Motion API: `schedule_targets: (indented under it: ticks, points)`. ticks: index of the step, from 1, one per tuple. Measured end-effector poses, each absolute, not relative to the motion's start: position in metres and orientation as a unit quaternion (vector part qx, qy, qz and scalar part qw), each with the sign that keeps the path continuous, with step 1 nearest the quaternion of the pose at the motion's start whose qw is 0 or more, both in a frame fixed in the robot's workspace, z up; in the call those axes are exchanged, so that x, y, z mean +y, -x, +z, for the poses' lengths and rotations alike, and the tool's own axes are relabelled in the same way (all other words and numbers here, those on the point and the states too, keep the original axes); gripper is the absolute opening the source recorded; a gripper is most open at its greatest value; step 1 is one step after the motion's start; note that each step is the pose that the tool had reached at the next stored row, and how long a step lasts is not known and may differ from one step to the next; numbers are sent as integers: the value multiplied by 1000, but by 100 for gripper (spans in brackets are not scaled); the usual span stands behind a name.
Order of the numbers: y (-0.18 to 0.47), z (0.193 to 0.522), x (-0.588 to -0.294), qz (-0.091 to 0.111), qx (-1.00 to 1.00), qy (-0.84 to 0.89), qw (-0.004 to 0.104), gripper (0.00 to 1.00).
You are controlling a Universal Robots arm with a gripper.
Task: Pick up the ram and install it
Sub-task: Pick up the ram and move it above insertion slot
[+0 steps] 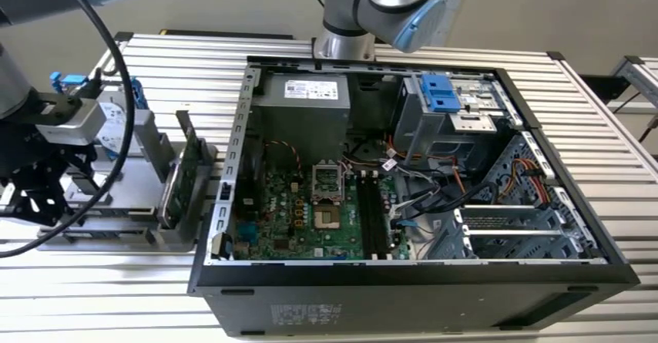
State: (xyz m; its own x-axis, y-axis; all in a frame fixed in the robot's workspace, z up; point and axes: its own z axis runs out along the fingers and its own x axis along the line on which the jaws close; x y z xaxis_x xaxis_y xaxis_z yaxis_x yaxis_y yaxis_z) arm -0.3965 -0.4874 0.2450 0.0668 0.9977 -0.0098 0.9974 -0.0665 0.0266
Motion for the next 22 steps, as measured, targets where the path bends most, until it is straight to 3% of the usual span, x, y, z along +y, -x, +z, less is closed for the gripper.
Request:
schedule_targets:
  ticks: [22]
  points:
    - [399,233,-490,5,683,-730,13,100]
